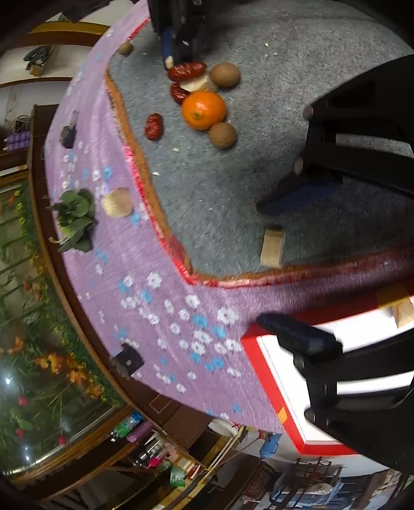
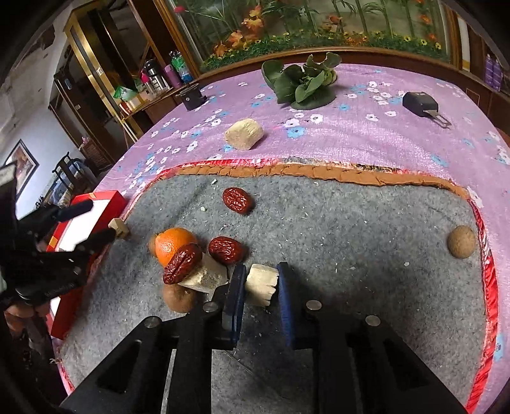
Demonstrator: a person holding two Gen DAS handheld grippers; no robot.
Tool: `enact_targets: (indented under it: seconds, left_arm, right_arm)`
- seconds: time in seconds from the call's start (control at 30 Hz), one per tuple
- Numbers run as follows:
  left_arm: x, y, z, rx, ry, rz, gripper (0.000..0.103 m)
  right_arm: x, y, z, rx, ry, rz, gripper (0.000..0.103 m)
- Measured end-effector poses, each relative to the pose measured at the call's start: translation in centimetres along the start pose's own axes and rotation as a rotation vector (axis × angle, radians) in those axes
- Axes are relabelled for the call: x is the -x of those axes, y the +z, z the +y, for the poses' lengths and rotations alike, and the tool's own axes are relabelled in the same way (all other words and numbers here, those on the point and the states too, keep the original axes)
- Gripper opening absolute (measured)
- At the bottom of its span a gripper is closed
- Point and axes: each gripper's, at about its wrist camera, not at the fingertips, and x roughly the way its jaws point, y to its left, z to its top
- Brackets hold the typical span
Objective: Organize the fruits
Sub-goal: 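Grasp a beige cake cube with the left tool while the right tool grasps another cube, then carry both cubes to the white tray and open both tools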
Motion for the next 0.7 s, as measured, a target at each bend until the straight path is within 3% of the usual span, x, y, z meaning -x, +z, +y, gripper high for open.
enact_targets:
  seconds: [0.07,0.13,0.2,0.47,0.7]
  left_arm:
    - [-0.9,0.0,0.3,0.017,-0.023,0.037,0.042]
    - [-1.2,0.0,0.4,0.031,-0.052,0.049,0.027]
    - [-1.1,0.1,0.5,0.037,-0.070,0.043,0.023]
    - [-1.2,0.0,0.8,0.060,-0.099,0.053,0.022]
    - [1.4,-0.6,1.1,0.117,-0.125,-0.017,0.022]
  right_arm:
    - [0.0,0.0,0.0,0.001,0.002,-0.001,0.020]
    - [0.0,0.0,0.0,0.004,0.000,-0.001,0.019]
    - [0.0,0.0,-0.1,0.002,0.001,-0.001,0.019]
    - [0.3,0.0,-0.4,-0.018,0.014,0.002,0.019]
    - [2.4,-0.4,-0.5,-0.057,0.035,-0.074,0.019]
